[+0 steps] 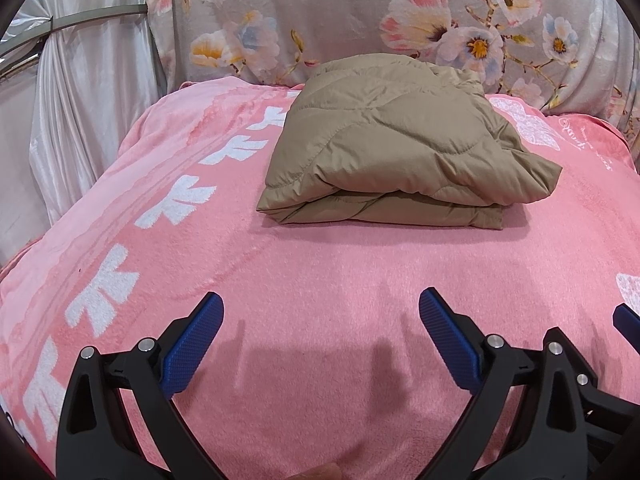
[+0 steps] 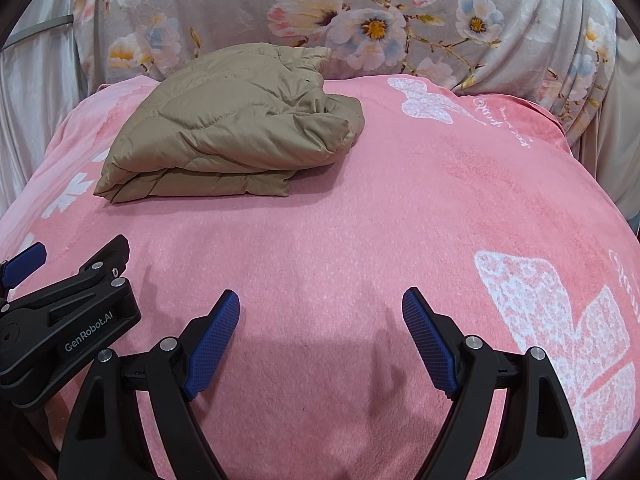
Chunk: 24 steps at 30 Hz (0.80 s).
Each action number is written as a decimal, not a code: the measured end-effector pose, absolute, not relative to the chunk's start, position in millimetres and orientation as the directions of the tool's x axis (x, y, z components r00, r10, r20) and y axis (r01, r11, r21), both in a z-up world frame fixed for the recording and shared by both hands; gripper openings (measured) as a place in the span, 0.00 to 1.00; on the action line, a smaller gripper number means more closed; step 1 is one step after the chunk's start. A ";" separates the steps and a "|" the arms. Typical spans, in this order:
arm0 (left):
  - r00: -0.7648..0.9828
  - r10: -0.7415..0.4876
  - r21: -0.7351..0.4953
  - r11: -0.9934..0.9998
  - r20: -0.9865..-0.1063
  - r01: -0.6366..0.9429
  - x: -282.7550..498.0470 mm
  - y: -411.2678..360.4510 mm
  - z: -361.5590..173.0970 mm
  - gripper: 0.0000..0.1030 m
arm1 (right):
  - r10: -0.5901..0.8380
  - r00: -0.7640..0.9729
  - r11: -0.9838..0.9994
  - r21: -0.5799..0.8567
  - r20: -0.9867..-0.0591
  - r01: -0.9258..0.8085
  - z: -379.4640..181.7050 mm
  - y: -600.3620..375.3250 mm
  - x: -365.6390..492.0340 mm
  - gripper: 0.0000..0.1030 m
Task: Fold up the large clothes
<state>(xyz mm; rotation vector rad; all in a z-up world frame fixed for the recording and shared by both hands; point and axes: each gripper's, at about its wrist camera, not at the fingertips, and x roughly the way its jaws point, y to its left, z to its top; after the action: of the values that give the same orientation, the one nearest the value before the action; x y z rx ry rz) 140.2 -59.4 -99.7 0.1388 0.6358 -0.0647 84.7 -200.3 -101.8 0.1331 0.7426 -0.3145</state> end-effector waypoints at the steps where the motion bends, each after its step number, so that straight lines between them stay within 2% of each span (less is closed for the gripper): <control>1: 0.803 -0.016 0.110 0.989 -0.595 0.102 140.5 -59.3 -99.3 0.93 | -0.233 0.692 0.945 0.009 -0.683 0.327 -101.9 -200.6 85.1 0.79; 12: 0.820 -0.014 0.141 0.983 -0.572 0.115 136.7 -65.2 -93.3 0.93 | -0.256 0.693 0.954 -0.059 -0.674 0.295 -98.8 -184.3 87.9 0.83; 18: 0.812 -0.009 0.084 0.994 -0.584 0.072 140.0 -51.2 -95.3 0.93 | -0.245 0.695 0.942 0.004 -0.676 0.336 -99.8 -199.2 85.1 0.83; 24: 0.814 -0.004 0.107 0.991 -0.581 0.081 140.1 -56.9 -97.6 0.92 | -0.249 0.705 0.943 0.000 -0.664 0.333 -99.3 -193.7 83.4 0.83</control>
<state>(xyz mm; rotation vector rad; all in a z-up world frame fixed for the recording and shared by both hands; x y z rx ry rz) 140.1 -56.9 -97.6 0.1288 0.6188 -0.0456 83.4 -193.7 -99.3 0.1233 0.7185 -0.3249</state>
